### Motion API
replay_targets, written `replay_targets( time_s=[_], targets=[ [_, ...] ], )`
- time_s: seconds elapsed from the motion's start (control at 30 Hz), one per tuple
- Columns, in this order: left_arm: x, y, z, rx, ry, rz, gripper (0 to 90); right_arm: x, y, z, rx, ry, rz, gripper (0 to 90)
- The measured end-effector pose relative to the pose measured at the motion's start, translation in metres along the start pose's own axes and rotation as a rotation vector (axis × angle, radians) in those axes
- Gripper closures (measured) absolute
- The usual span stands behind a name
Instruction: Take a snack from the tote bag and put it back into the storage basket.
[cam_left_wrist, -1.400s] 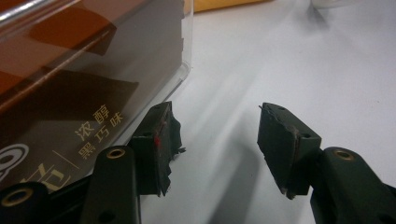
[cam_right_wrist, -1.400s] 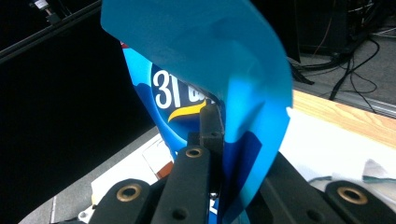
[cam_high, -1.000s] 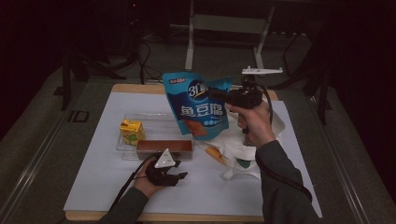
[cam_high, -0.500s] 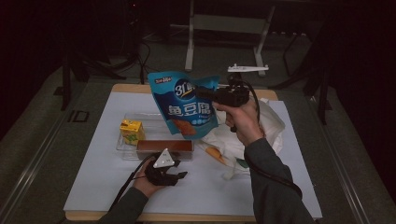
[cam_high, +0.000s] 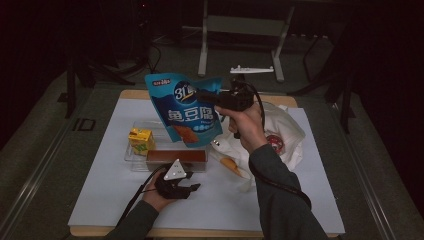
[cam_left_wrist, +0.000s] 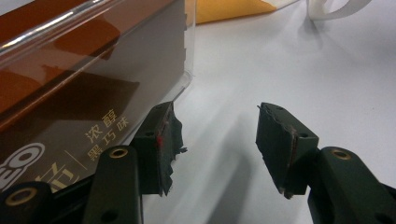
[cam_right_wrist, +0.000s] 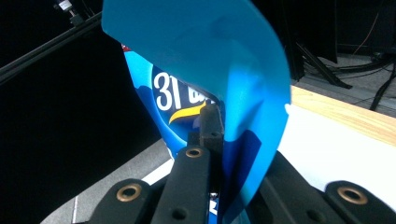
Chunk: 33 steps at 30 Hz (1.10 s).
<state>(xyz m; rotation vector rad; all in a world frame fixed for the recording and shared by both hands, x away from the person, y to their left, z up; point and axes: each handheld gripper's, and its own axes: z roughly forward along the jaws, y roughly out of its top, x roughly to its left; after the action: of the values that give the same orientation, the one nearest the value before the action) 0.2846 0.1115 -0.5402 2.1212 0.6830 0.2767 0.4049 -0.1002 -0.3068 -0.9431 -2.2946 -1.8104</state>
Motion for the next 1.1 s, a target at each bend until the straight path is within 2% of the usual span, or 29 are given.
replay_targets(
  time_s=[0.67,1.1],
  targets=[
    [0.000,0.000,0.000,0.002,-0.004,0.003,47.2,-0.001,0.004,0.030,-0.008,0.007,0.031,89.8],
    [0.001,0.000,0.000,-0.004,-0.009,-0.004,48.4,-0.005,0.002,0.049,-0.003,-0.013,0.056,89.8]
  ],
)
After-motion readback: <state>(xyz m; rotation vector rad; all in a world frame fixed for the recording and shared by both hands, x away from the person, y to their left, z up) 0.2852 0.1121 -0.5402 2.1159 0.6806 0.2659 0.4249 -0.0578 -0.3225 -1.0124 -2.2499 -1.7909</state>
